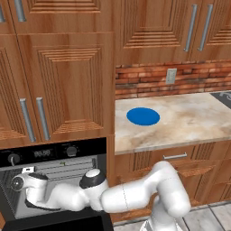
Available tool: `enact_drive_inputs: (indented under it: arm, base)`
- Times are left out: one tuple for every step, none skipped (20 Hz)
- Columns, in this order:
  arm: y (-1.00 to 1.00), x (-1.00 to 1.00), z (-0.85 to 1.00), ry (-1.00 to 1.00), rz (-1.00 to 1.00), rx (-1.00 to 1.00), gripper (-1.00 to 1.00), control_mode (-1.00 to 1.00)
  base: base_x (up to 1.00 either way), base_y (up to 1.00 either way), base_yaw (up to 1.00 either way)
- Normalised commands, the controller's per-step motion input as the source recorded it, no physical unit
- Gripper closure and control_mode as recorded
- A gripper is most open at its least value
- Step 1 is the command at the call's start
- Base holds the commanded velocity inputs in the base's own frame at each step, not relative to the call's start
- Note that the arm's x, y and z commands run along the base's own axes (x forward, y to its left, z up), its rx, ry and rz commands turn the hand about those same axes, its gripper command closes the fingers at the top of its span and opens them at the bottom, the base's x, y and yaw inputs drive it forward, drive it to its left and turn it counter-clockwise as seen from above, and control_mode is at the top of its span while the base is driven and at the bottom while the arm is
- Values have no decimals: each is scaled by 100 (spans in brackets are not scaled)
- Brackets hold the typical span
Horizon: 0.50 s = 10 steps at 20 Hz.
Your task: Take the fish from the oven and place it on the plate on the counter.
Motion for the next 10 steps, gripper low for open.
enact_drive_inputs:
  arm:
    - [0, -5, -100, -63, 0, 15, -100, -100]
    - [0, -4, -100, -64, 0, 15, -100, -100]
    - [0, -3, -100, -65, 0, 15, -100, -100]
    - [0, -4, -100, -64, 0, 15, -100, -100]
    - [1, -3, -100, -65, 0, 16, -100, -100]
    - [2, -3, -100, -65, 0, 15, -100, -100]
    - [6, -1, -100, -64, 0, 15, -100, -100]
    - [6, 0, -100, -64, 0, 15, -100, -100]
    - [9, 0, -100, -64, 0, 15, -100, -100]
    - [11, 0, -100, -65, 0, 15, -100, -100]
  base:
    - [0, 0, 0]
    - [0, 0, 0]
    - [0, 0, 0]
    - [0, 0, 0]
    - [0, 0, 0]
    - [0, 0, 0]
    - [0, 0, 0]
    - [0, 0, 0]
    - [0, 0, 0]
    - [0, 0, 0]
